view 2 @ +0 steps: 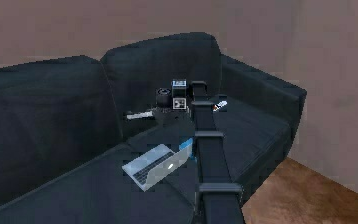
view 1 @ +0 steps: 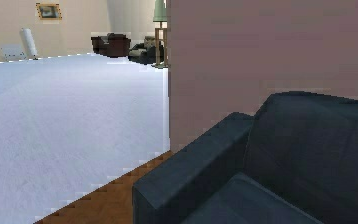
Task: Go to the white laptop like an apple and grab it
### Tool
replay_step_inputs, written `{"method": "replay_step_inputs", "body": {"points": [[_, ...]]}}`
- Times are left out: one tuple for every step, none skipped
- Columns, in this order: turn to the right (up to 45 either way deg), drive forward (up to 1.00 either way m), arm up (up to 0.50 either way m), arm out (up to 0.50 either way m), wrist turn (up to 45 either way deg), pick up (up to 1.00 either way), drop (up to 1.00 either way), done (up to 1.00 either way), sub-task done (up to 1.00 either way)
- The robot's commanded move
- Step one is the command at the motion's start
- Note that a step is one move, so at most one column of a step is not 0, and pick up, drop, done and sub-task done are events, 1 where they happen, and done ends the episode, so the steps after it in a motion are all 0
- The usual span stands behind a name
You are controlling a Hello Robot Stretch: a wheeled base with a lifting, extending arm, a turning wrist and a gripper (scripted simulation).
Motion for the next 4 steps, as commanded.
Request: {"method": "replay_step_inputs", "body": {"points": [[0.0,0.0,-0.3,0.0,0.0,0.0,0.0,0.0,0.0],[0.0,0.0,0.0,0.0,0.0,1.0,0.0,0.0,0.0],[0.0,0.0,0.1,0.0,0.0,0.0,0.0,0.0,0.0],[0.0,0.0,0.0,0.0,0.0,0.0,0.0,1.0,0.0]]}}
